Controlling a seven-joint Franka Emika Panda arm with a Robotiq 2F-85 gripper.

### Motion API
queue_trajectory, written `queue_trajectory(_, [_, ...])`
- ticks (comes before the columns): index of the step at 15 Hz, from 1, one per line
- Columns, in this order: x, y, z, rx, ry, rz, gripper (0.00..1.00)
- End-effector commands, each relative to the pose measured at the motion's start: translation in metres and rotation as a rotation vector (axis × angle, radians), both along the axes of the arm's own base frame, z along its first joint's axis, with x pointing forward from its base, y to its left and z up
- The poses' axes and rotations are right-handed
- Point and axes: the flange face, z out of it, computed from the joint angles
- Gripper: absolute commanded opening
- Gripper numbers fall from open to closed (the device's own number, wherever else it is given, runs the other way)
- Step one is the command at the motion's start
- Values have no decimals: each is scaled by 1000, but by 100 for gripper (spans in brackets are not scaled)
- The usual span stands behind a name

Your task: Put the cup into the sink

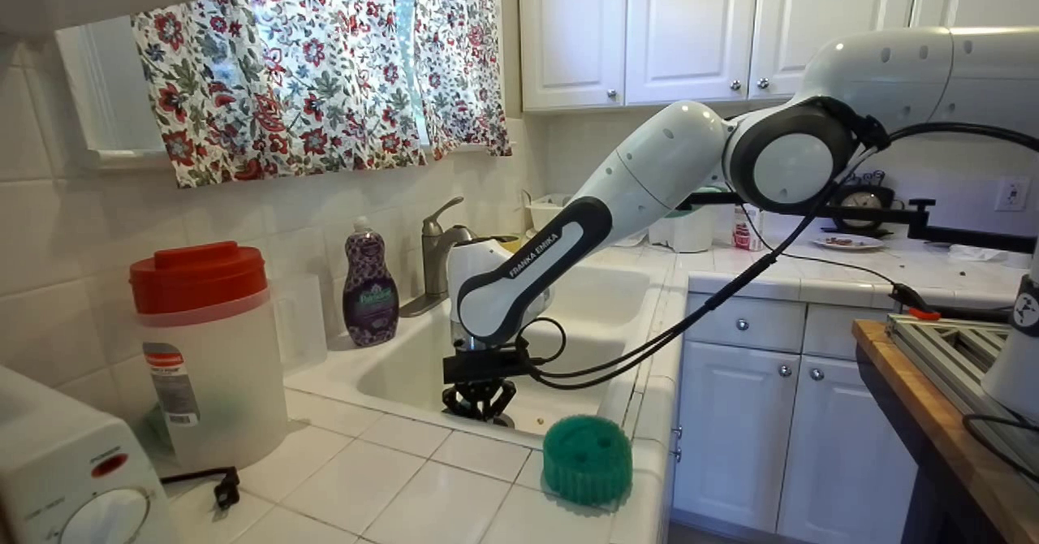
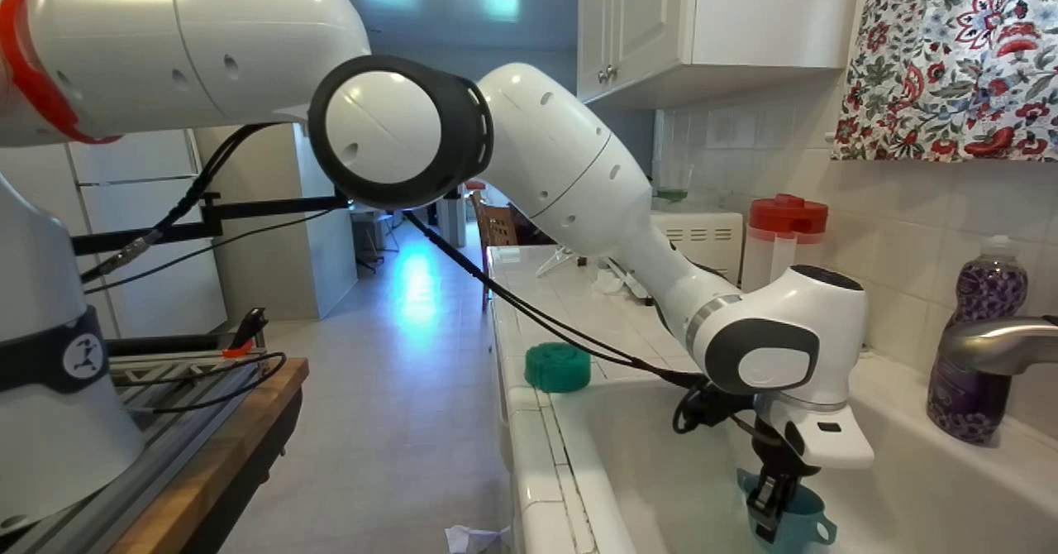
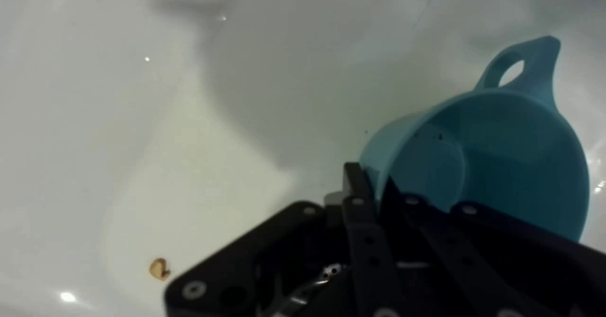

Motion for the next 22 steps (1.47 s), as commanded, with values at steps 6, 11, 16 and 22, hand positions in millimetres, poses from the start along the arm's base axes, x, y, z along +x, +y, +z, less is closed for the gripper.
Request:
queue_trajectory(6, [-1, 1, -6, -2, -5, -2, 2])
queue_trajectory(11, [-1, 1, -6, 6, 5, -2, 37])
queue_trajectory(16, [-1, 0, -5, 3, 6, -6, 65])
queue_trajectory(22, [-2, 8, 16, 12, 45, 3, 100])
